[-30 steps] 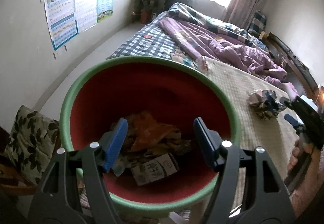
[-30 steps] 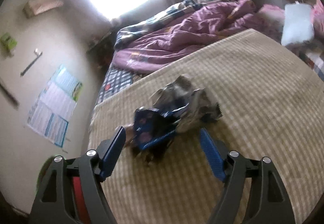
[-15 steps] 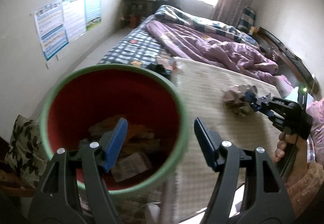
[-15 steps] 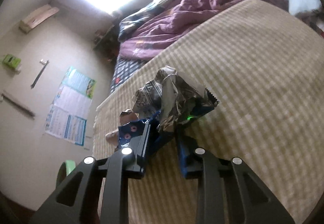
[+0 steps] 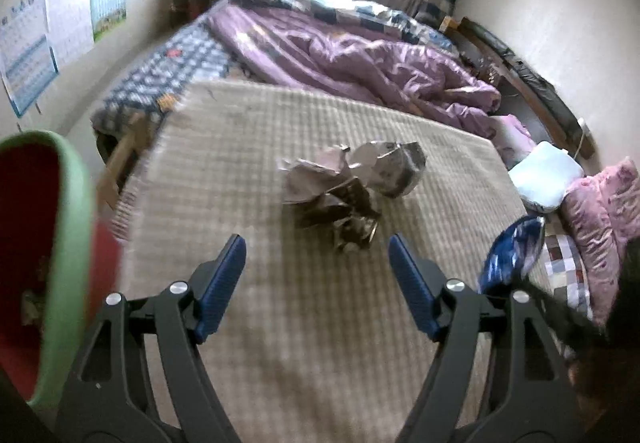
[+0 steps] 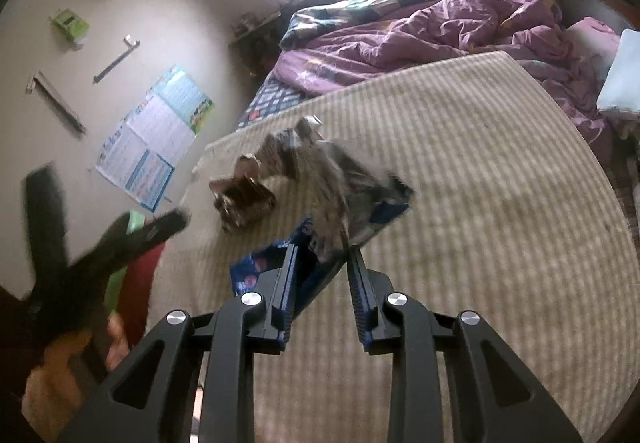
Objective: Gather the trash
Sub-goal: 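Grasp the crumpled dark foil wrapper with the left tool while the right tool holds the blue wrapper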
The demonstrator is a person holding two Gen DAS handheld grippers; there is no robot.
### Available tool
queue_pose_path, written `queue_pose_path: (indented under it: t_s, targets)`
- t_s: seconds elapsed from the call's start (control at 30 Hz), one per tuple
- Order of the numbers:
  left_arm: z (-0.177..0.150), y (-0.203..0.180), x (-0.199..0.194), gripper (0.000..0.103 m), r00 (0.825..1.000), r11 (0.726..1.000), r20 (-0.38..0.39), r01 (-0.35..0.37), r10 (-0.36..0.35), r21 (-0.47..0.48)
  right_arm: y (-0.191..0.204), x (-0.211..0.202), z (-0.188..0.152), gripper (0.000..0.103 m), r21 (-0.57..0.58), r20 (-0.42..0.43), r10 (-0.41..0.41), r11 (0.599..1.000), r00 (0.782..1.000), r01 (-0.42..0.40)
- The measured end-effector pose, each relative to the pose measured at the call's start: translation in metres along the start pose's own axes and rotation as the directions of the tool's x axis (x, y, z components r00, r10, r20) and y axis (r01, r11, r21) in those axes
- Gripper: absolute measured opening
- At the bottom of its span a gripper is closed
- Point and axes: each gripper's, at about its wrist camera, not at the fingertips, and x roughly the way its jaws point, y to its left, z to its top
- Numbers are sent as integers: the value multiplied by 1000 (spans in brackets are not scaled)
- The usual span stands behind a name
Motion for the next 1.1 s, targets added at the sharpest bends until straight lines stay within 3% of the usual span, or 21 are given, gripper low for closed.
queue_pose_path:
  t_s: [0.23,0.27,0.37,0.5,0.67,0.73,0.8,0.9,1.1]
  targets:
    - [6,-8,49,71,998,996,-69,-19,13,-89,-29,-13,-6,26,-45,-19,-19,999,1000,18]
    - [6,-8,50,69,997,995,-70,-19,12,-95,-31,-13,-5,26,-46,-23,-18,999,1000,17]
    - [6,-12,57,45,996,993,-86,-37,27,-110,-42,-14,-3,26,-39,-46,4,999,999,-6]
    - [-2,-16,50,43,996,993,-83,-41,32,-113,-50,-14,-4,38,-37,-70,28,999,997,-31]
    - [-19,-28,34,44,996,995,-85,-48,40,-90,-55,-8,-4,47,-27,-100,56,998,993,-59]
    - [-24,-32,32,48,995,995,-88,-55,47,-88,-57,-5,-4,48,-22,-111,61,998,992,-64]
    - [-27,-36,32,60,995,996,-91,-58,51,-74,-58,-3,-3,49,-15,-118,61,998,991,-63]
    - [-27,-38,32,65,995,996,-80,-72,67,-61,-59,2,-4,50,-1,-136,68,998,988,-69]
    - [-21,-32,41,66,995,993,-84,-59,50,-105,-59,7,-6,50,24,-157,78,997,985,-75]
